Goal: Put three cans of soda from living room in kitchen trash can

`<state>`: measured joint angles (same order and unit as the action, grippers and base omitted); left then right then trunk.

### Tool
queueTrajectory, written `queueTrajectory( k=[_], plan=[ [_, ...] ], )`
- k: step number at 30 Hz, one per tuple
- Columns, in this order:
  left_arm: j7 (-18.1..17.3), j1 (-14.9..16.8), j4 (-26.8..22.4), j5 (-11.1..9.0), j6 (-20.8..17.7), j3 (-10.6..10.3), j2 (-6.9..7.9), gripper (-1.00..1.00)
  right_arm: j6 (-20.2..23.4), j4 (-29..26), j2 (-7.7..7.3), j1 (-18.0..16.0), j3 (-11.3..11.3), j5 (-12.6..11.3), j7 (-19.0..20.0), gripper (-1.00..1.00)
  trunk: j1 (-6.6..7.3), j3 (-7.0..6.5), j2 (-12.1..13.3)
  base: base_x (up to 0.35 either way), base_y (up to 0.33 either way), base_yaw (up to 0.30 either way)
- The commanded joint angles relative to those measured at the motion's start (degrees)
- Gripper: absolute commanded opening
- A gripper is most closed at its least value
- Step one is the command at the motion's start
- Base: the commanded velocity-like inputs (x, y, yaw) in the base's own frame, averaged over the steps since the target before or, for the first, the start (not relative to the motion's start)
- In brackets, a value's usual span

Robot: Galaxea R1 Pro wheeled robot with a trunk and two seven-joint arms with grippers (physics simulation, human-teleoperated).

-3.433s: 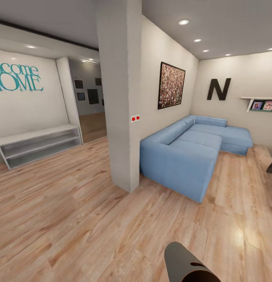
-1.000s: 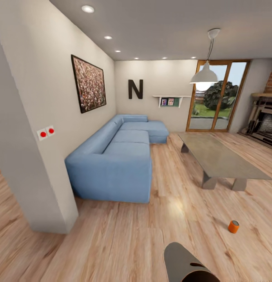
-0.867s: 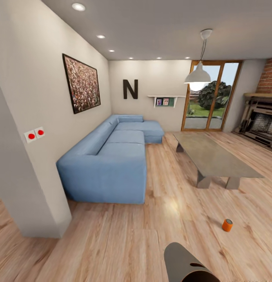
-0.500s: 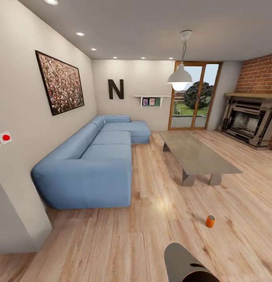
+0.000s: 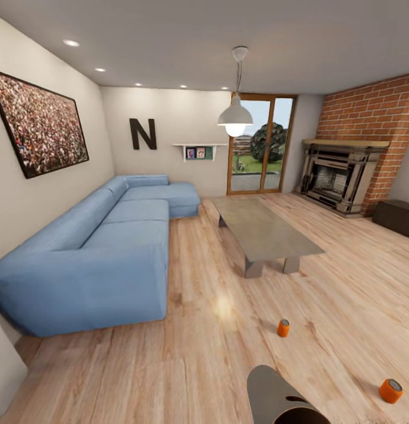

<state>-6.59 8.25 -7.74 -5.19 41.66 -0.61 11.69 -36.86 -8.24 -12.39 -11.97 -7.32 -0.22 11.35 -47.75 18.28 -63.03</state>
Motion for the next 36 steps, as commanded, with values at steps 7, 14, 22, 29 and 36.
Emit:
queueTrajectory(
  k=[7,14,22,29,36],
  plan=[
    [0.0,0.0,0.0,0.0,0.0,0.0,0.0,1.0,0.0,-0.1,0.0,-0.1,-0.6,0.0,0.0,-1.0,0.0,-0.01,0.0,0.137,-0.26,-0.246],
    [0.0,0.0,0.0,0.0,0.0,0.0,0.0,1.0,0.0,-0.1,0.0,0.0,-0.6,0.0,0.0,-1.0,0.0,-0.01,0.0,0.138,-0.26,-0.246],
    [0.0,0.0,0.0,0.0,0.1,0.0,0.0,1.0,0.0,-0.1,0.0,0.0,-0.7,0.0,0.0,-1.0,0.0,-0.01,0.0,0.138,-0.262,-0.246],
    [0.0,0.0,0.0,0.0,0.1,0.0,0.01,1.0,0.0,-0.1,0.0,0.0,-0.7,0.0,0.0,-1.0,0.0,-0.01,0.0,0.132,-0.263,-0.246],
    [0.0,0.0,0.0,0.0,0.1,0.0,0.01,1.0,0.0,-0.1,0.0,-0.1,-0.7,0.0,0.0,-1.0,0.0,-0.01,0.0,0.065,-0.111,-0.246]
  ],
)
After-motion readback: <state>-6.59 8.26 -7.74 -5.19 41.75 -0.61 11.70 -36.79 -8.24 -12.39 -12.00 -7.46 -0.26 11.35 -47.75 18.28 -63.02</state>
